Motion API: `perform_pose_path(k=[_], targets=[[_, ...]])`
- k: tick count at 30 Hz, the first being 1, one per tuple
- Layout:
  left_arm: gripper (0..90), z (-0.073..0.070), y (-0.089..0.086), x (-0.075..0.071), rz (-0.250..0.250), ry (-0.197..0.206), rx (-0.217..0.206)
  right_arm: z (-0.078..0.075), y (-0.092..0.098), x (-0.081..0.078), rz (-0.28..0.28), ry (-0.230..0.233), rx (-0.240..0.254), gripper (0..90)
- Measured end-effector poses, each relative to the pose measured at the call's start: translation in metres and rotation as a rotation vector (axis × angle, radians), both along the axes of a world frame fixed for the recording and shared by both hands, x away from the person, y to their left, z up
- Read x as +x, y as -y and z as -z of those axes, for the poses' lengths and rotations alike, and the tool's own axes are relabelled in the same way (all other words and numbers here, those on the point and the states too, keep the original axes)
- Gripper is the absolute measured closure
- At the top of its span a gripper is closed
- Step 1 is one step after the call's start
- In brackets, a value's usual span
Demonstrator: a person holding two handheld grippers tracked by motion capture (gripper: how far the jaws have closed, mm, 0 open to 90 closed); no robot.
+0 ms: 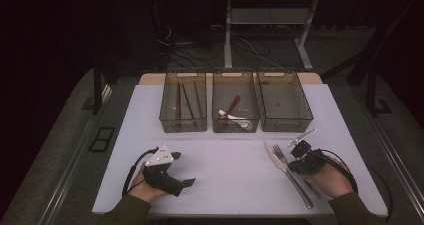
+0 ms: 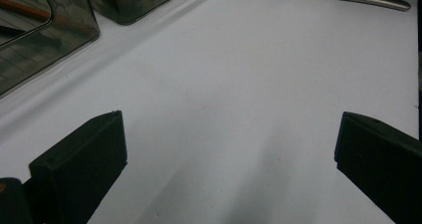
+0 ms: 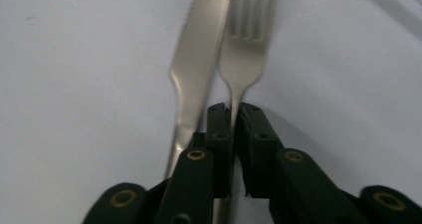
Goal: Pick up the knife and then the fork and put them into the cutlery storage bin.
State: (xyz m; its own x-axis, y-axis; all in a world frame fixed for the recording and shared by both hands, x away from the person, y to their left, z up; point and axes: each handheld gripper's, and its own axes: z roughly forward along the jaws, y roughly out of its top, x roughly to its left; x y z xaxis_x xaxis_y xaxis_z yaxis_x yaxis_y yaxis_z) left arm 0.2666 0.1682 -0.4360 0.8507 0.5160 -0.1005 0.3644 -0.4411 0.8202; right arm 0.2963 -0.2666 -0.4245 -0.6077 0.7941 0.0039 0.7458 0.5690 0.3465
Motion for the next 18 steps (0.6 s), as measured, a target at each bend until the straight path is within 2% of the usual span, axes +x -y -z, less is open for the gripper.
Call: perform_pose_path(k=[3, 10, 15, 18], targets=[[0.0, 0.000, 0.000, 0.000, 0.001, -0.001, -0.003, 0.001, 0.003, 0.000, -0.022, 0.005, 0.016, 84.6], [0.0, 0.000, 0.001, 0.000, 0.003, -0.001, -0.004, 0.004, 0.006, -0.005, -0.069, 0.059, 0.024, 85.7], [0.0, 0.000, 0.001, 0.000, 0.008, 0.000, -0.003, 0.005, 0.014, -0.006, -0.083, 0.070, 0.078, 85.9], [0.0, 0.000, 0.000, 0.000, 0.006, -0.003, -0.007, 0.004, 0.020, -0.006, -0.084, 0.102, 0.102, 86.0]])
